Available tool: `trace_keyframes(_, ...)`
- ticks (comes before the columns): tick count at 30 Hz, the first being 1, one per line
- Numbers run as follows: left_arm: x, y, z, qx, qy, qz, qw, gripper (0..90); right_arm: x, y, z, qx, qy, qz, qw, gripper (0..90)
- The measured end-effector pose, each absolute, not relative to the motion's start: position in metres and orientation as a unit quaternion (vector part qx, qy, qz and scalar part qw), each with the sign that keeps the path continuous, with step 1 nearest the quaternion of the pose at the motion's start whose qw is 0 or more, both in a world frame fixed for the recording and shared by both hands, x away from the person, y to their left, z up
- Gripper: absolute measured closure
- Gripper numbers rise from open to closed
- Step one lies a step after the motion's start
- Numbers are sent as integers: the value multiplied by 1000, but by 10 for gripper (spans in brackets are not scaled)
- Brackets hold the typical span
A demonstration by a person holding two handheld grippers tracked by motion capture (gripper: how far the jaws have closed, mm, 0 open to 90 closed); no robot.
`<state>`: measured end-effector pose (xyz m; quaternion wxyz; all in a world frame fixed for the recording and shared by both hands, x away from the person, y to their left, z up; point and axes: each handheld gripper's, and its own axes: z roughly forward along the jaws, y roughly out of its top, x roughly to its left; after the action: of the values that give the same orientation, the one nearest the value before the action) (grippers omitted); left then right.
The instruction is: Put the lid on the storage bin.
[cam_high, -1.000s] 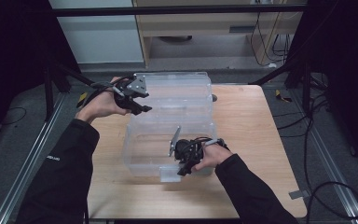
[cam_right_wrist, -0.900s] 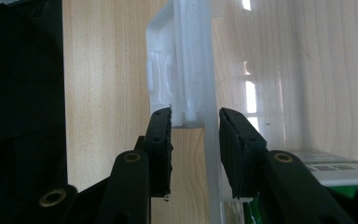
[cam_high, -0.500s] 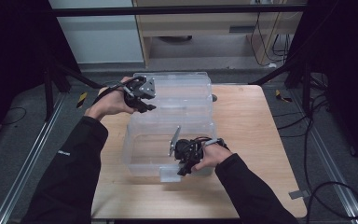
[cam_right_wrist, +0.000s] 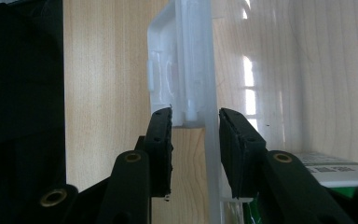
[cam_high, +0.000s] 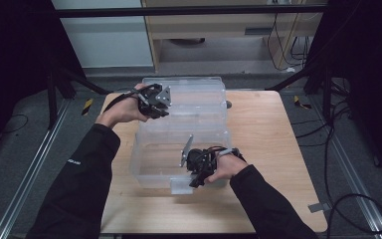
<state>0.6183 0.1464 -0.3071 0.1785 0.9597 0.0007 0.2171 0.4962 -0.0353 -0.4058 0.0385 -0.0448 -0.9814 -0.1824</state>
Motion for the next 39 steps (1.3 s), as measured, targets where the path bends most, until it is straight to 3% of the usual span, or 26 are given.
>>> trace_keyframes(17,613,133,-301,967,-21,219,130,836,494,-36,-406,-46,-981,-184,30,659)
trace_keyframes(39,590,130,-293,965,-29,226,133,854,491,-35,-406,-48,-981,-185,23,664)
